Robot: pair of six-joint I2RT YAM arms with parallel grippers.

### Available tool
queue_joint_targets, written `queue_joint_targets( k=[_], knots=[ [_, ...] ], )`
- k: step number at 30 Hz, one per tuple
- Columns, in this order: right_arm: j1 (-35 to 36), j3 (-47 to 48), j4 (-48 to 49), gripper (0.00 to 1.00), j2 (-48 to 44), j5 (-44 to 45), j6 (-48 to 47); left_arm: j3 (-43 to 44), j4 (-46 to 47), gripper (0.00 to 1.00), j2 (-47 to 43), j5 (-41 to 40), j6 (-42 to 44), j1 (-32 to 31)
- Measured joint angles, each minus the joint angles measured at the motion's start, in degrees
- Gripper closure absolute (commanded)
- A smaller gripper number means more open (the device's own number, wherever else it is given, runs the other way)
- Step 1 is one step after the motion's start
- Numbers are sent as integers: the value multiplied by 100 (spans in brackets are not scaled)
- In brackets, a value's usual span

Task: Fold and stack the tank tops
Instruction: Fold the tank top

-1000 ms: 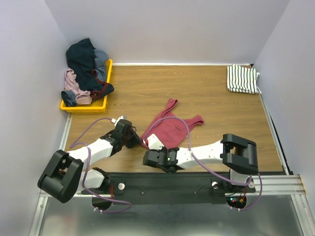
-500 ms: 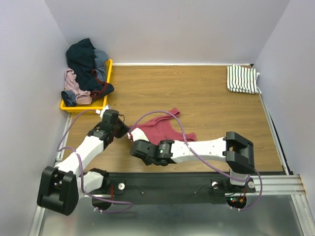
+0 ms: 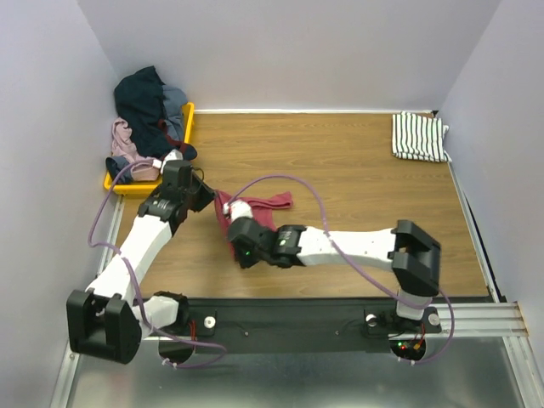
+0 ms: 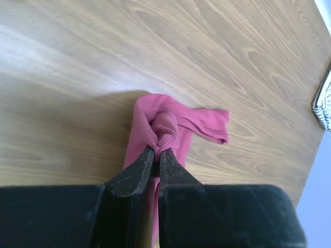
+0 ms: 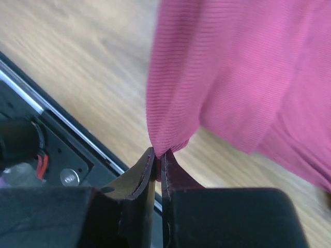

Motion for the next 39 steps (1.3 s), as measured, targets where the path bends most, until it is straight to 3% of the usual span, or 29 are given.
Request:
queue_joint_targets(
  k=[13, 20, 26, 39],
  knots=[
    [-1681, -2319, 817, 90, -2199, -966, 791, 1738, 450, 100, 2260, -190, -426, -1510],
    [-2439, -3359, 927, 90, -2927, -1058, 1032, 2618, 577, 100, 3580, -249, -647, -2114],
    [-2662, -4087, 962, 90, -3287, -903, 1287, 3248, 603, 100, 4415, -225, -682, -2540],
    [-2900, -4542, 887, 84, -3486, -310, 1565, 3849, 741, 100, 5263, -188, -675, -2907]
  ],
)
